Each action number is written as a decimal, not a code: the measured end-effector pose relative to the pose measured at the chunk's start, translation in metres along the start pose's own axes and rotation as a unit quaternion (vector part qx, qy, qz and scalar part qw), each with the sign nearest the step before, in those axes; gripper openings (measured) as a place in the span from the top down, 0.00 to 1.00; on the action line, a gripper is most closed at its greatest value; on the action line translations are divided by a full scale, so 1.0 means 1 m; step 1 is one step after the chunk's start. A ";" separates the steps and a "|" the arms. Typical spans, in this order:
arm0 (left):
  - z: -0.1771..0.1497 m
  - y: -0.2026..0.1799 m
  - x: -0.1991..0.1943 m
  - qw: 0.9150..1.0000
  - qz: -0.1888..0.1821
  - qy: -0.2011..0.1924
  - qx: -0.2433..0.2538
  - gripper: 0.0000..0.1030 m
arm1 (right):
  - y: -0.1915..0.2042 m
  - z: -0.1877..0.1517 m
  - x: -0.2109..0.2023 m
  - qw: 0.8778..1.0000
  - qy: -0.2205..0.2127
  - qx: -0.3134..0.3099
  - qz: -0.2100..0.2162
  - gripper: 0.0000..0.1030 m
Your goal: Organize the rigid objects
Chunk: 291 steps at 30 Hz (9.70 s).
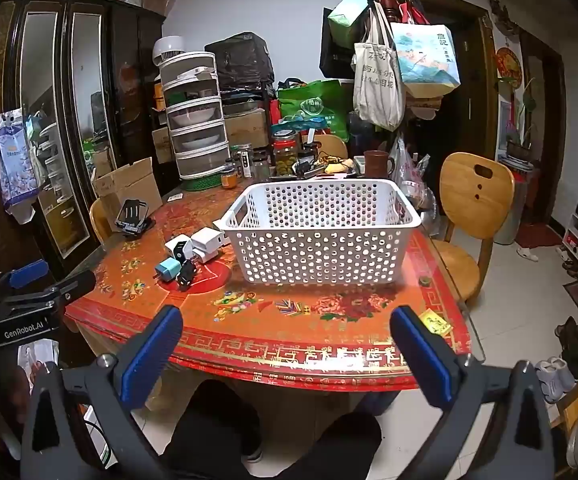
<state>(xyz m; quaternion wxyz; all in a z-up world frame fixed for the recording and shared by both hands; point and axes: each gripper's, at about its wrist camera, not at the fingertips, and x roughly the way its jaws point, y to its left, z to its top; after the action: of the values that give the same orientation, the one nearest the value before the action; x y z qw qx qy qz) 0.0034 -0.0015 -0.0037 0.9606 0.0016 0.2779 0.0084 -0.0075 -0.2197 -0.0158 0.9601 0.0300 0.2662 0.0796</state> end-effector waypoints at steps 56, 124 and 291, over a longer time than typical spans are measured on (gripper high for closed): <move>-0.002 -0.002 0.002 1.000 0.002 0.002 0.002 0.01 | 0.000 0.001 -0.001 1.000 0.000 -0.001 -0.001 0.00; -0.004 0.081 0.360 0.977 0.032 0.198 0.071 0.60 | -0.204 0.097 0.323 0.951 0.290 0.082 -0.075 0.85; 0.119 -0.220 0.366 0.940 0.010 0.144 0.308 0.09 | -0.195 0.096 0.330 0.950 0.292 0.065 -0.095 0.85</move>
<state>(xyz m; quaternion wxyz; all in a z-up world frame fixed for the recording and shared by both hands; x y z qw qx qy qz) 0.3797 -0.2154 -0.0999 0.8626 0.2993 0.4021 -0.0675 0.3477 -0.3578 -0.1207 0.8397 0.0421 0.5408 -0.0245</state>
